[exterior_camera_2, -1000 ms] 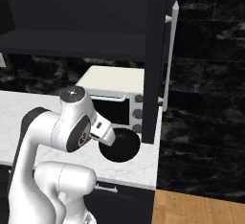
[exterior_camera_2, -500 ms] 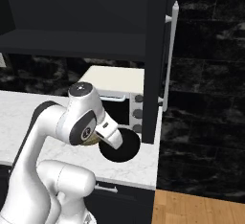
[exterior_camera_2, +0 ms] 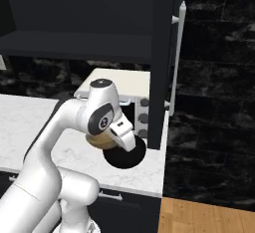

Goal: Pick up the bowls on the counter and stack them on top of one another in the open cabinet. Place the smaller bowl on top of the larger bowl.

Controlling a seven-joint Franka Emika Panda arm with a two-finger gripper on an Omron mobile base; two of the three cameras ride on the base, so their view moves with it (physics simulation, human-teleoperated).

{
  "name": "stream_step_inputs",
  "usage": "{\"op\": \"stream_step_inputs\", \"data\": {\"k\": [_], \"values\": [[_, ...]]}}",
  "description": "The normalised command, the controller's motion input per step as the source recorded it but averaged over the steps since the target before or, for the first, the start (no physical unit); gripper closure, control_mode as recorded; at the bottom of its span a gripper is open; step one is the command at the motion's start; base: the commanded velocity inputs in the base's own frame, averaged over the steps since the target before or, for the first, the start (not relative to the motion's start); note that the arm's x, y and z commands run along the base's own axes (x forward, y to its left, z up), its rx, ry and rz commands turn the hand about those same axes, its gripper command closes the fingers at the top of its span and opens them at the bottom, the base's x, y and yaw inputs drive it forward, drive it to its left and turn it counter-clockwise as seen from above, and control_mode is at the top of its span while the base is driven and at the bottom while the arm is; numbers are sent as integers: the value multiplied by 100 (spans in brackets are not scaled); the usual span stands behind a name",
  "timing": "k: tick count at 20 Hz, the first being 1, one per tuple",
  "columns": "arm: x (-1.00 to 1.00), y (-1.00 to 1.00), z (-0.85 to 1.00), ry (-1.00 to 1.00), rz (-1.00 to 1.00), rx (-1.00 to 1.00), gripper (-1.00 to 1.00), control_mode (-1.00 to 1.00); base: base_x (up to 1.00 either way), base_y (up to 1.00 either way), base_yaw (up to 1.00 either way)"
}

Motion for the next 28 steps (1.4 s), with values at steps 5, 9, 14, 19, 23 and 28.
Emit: {"op": "stream_step_inputs", "data": {"k": [5,9,14,19,23,28], "values": [[28,-9,-67,3,0,0,100,-100,0,0,0],[41,0,-58,1,0,0,100,-100,0,0,0],[42,0,-20,2,0,0,100,-100,0,0,0],[22,0,-18,2,0,0,100,-100,0,0,0],[3,-15,-23,1,0,0,100,-100,0,0,0],[0,-36,-25,0,0,0,100,-100,0,0,0]]}}
